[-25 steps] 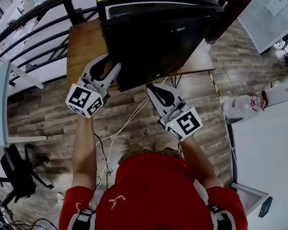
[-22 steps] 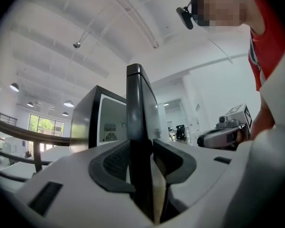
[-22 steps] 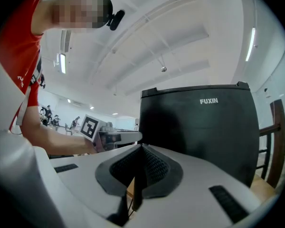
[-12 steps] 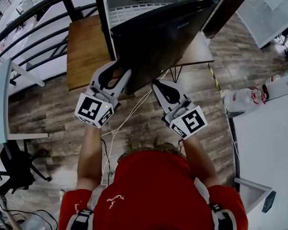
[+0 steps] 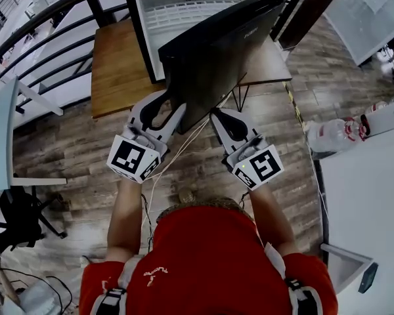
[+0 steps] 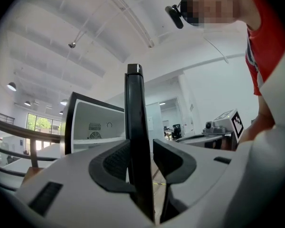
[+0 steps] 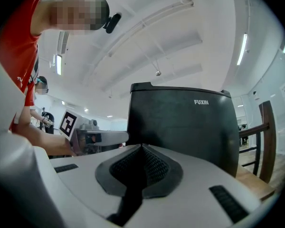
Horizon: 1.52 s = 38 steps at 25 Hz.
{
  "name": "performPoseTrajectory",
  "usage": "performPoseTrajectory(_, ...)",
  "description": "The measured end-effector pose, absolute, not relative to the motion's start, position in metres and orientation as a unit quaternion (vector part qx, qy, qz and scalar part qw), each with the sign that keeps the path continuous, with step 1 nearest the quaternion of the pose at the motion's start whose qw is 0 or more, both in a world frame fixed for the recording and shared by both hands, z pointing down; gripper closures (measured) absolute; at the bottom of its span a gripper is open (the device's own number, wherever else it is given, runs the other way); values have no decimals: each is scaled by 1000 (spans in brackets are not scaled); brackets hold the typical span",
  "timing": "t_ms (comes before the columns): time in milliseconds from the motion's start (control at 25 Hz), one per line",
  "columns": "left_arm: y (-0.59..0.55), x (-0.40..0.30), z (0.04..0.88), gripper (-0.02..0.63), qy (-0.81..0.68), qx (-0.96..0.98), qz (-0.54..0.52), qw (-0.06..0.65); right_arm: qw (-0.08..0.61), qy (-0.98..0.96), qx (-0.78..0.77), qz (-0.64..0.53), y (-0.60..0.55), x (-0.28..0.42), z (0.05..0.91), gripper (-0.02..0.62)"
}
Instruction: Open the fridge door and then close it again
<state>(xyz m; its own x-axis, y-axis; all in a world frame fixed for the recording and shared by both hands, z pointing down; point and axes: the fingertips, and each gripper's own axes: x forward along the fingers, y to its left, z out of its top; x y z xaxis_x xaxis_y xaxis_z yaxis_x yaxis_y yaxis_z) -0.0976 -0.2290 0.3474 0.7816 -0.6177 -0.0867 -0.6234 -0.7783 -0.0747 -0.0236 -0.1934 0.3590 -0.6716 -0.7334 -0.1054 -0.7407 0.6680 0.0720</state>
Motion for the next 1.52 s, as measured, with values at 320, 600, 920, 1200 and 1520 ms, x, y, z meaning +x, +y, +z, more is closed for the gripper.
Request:
performPoseTrajectory(320,-195,-71,349,460,334,-941,33,45,41,914,-400,57,-173,4,356,569)
performPoseTrajectory(600,-160,-36,350,467,330,-943,28,41,44,915,-399,50,-144,33,356,569)
performPoseTrajectory(920,-121,23,348,490,312,-948,36,44,34,916,-398,43,-102,74,369,566)
performPoseTrajectory(1200,-104,56,343,531,306,-950,40,42,23,912,-408,41,-79,93,372,551)
performPoseTrajectory(1520,-91,91,342,543,297,-953,45,37,-6,907,-421,33,-74,104,387,415)
